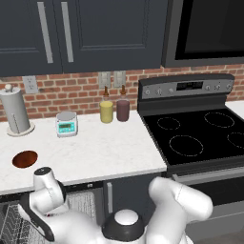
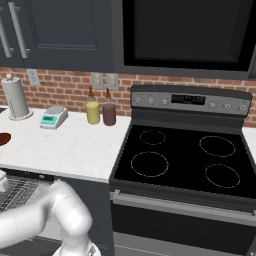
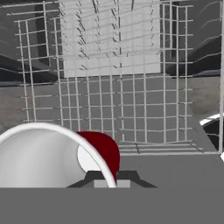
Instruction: Pick up the cup and bowl from the counter, place them in the dishwasher, and close the dishwasher door.
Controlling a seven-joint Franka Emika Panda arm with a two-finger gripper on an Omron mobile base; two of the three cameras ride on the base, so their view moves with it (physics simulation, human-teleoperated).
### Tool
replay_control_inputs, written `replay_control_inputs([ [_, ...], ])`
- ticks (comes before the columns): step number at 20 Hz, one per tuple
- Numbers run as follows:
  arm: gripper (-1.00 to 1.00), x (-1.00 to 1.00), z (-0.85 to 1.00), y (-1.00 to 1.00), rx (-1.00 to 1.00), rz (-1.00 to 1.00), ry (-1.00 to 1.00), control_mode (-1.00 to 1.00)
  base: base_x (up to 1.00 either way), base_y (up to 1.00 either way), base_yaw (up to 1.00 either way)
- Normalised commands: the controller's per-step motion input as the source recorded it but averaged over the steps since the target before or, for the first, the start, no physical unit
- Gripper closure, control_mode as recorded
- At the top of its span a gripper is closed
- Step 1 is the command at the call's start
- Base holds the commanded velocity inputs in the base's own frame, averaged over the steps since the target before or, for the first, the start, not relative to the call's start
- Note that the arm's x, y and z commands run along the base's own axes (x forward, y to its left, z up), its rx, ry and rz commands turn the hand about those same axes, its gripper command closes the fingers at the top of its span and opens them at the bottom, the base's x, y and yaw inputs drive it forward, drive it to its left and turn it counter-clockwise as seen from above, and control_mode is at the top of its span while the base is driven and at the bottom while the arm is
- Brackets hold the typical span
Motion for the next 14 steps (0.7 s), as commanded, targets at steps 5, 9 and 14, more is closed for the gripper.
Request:
replay_control_inputs([
  [5, 1.00, 0.38, -0.26, 0.01, 0.00, 0.10, 0.00, -1.00, 0.00, 0.00, 0.00],
  [9, 1.00, 0.04, -0.38, 0.03, 0.00, 0.05, 0.00, -1.00, 0.00, 0.00, 0.00],
  [14, 1.00, 0.00, -0.56, 0.17, 0.00, 0.04, 0.00, -1.00, 0.00, 0.00, 0.00],
])
